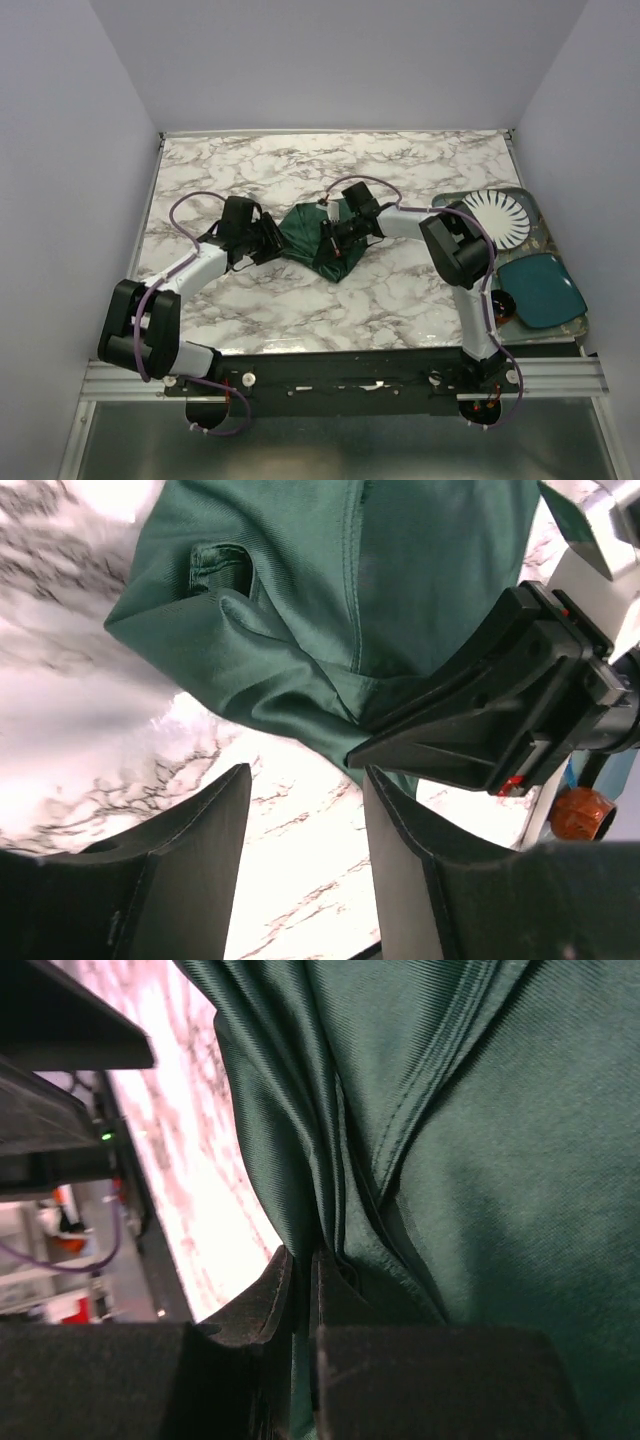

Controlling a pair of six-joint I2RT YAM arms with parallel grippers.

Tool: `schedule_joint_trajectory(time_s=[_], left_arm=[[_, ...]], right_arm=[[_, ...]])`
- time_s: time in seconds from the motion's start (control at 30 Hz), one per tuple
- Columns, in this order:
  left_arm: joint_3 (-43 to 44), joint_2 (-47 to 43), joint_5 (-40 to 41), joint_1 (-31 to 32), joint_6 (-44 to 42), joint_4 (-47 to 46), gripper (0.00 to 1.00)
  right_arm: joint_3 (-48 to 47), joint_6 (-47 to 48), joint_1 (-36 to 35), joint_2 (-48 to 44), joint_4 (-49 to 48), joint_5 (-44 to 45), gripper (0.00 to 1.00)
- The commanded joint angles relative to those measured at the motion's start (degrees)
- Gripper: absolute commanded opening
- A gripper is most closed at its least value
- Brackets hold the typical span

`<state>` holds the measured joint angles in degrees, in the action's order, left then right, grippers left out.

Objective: Fold the napkin, place the utensils inside, and roll it up
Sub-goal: Roll the napkin with the utensil

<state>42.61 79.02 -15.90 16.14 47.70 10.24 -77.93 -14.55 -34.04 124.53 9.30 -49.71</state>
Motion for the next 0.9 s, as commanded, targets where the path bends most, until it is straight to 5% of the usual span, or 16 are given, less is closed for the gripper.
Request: schedule_joint_trajectory(time_s=[0.0,0.43,0.87], left_arm=[[1.07,5.51,3.33,2.22,6.7,0.84,0.63],[-1.83,7.72,10.28,5.04,20.32,-1.8,0.62],[-0.33,9.83,19.32,6.62,19.09,-0.39,0.45]], right_arm=[[2.43,-2.41,0.2,4.67,4.06,-4.6,0.01],[1.38,-4.79,0.73,6.34,2.66,-5.22,0.01],[0.94,-5.4,0.82,6.87,2.3,-5.22,0.01]])
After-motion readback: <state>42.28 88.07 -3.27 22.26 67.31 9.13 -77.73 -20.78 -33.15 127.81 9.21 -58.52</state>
